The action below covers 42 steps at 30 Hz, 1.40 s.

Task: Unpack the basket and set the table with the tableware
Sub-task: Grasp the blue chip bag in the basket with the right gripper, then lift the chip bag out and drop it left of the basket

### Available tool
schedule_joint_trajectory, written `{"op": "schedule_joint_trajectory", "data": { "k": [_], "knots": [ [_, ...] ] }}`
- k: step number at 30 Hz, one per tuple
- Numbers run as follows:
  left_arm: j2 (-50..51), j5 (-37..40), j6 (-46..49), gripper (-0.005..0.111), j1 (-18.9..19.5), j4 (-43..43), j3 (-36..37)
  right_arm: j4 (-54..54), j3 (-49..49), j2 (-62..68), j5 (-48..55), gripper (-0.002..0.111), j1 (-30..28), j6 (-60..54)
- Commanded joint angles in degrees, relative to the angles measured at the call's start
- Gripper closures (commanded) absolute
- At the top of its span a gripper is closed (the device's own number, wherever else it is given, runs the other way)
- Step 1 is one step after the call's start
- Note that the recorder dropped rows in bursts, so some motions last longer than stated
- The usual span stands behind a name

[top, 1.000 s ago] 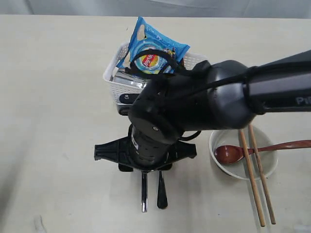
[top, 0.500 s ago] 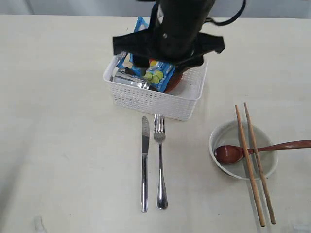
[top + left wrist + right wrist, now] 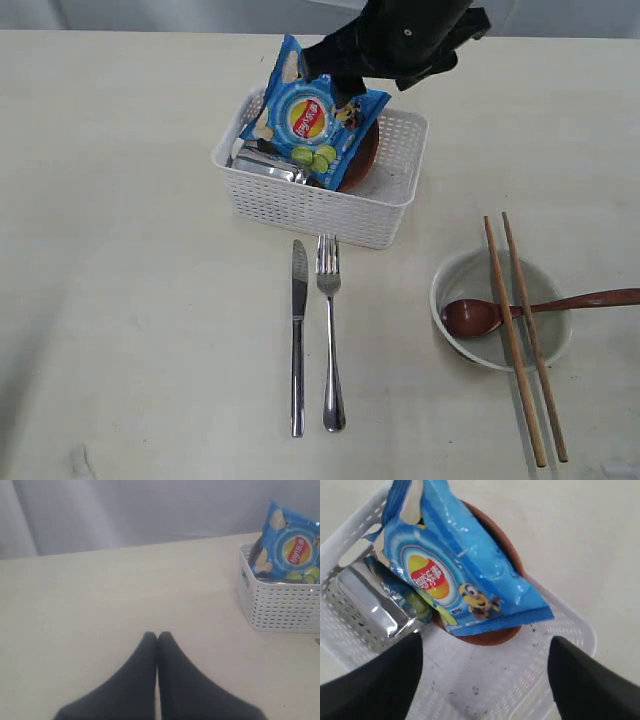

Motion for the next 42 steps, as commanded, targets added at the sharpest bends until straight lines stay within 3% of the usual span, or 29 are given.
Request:
{"op": "schedule_joint_trajectory", "data": {
  "k": [1,17,21,26,42],
  "knots": [
    [-0.3,-0.1,0.0,0.107,-0.2,-0.2,0.1,1.1,-1.2,2.6,-3.1,0.041,-0.4,-10.7],
    [-0.3,-0.1,0.0,0.107,-0.2,-0.2,0.1,-4.2,-5.8,11.6,-9.1,0.044,-0.4,-17.9],
    [-0.3,-0.1,0.0,0.107,-0.2,-0.2,0.1,-4.2,-5.8,11.7,-10.3,0.067,-0.4,-18.9],
    [-0.3,-0.1,0.0,0.107,-0.2,-0.2,0.1,-4.2,-5.8,11.7,-10.7,0.108,-0.3,-21.6],
    [-0.3,-0.1,0.0,0.107,-0.2,-0.2,0.1,-5.1,-5.9,1.5,-10.1,0.109,-0.3,-21.7]
  ]
}}
